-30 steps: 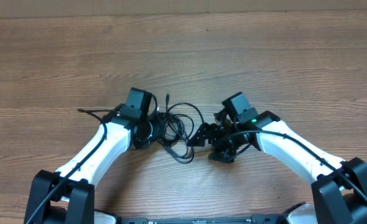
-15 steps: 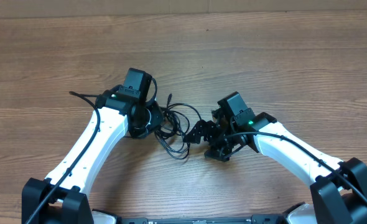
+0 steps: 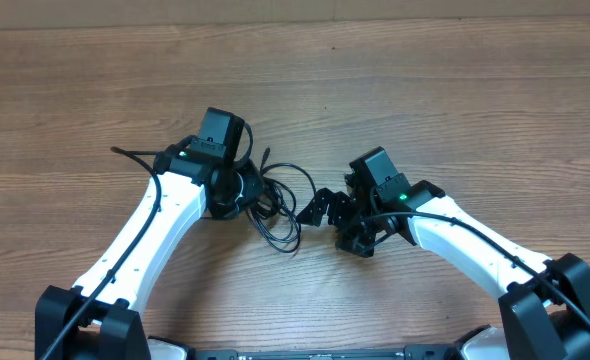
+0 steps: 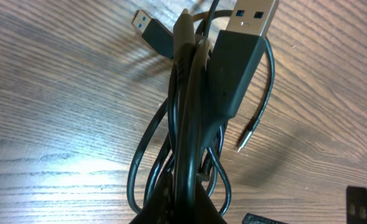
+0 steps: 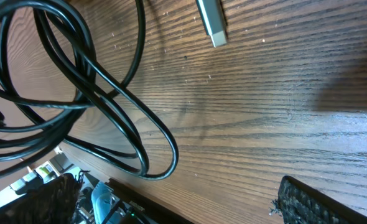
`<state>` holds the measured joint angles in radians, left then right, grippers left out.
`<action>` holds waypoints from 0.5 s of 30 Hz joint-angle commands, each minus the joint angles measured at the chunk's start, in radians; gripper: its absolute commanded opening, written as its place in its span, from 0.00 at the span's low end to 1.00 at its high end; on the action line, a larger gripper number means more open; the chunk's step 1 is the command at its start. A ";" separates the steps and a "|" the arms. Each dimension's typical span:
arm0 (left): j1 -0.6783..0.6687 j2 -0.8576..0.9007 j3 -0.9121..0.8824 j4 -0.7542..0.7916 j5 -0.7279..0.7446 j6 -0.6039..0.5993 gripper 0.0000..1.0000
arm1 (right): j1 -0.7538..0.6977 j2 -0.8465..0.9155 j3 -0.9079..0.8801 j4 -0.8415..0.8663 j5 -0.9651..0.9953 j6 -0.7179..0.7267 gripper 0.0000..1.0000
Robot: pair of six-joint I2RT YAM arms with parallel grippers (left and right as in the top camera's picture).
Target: Untangle cables
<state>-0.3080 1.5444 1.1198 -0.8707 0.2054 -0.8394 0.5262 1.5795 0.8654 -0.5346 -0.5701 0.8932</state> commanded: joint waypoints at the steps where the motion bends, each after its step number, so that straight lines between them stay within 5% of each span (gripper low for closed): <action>1: -0.006 -0.019 0.023 0.013 0.014 -0.014 0.04 | 0.005 0.003 -0.007 0.007 0.011 0.001 1.00; 6: -0.006 -0.019 0.023 -0.001 0.013 -0.079 0.04 | 0.005 0.003 -0.007 0.007 0.007 0.002 1.00; 15: -0.006 -0.019 0.023 -0.063 0.024 -0.639 0.15 | 0.006 0.003 -0.007 0.006 -0.108 0.087 1.00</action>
<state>-0.3080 1.5444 1.1198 -0.9310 0.2150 -1.1965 0.5262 1.5795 0.8654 -0.5339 -0.6014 0.9031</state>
